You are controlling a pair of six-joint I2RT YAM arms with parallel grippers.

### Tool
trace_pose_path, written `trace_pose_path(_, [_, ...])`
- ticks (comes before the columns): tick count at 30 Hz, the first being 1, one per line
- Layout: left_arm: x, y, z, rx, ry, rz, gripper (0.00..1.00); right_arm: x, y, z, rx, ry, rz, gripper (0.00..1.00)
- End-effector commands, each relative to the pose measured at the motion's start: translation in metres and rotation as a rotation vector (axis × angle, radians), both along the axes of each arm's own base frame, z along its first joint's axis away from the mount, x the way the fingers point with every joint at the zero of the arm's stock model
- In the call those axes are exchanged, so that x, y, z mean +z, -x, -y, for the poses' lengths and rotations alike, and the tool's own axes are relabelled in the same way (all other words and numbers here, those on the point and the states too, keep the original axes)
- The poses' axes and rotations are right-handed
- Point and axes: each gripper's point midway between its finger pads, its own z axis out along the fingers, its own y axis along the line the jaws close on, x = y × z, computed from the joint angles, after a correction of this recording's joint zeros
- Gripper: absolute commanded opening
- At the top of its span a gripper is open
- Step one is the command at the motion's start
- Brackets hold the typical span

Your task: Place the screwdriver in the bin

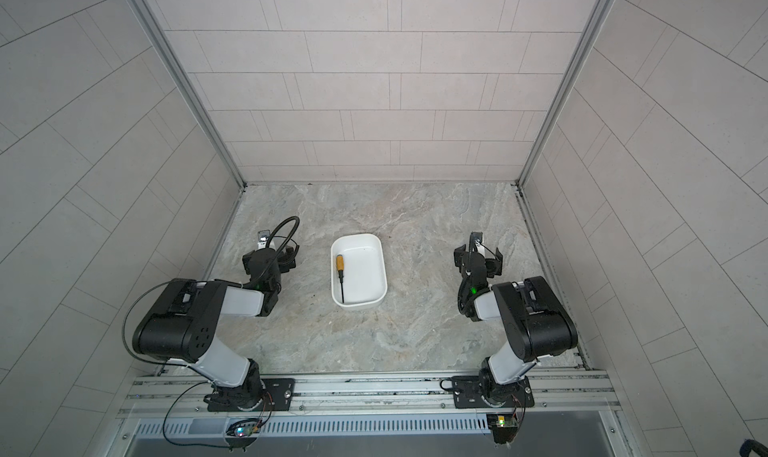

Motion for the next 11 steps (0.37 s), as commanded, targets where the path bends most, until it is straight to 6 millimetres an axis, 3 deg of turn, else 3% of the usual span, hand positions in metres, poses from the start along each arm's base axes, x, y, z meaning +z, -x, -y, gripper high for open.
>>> trace_pose_path(1, [0.0098, -0.0025, 0.0012, -0.002, 0.017, 0.048, 1.0, 0.0014, -0.002, -0.0014, 0.001, -0.006, 0.012, 0.99])
trace_pose_path(11, [0.0097, -0.0023, 0.001, -0.002, 0.017, 0.047, 1.0, 0.0013, -0.0021, -0.0012, 0.003, -0.007, 0.011, 0.99])
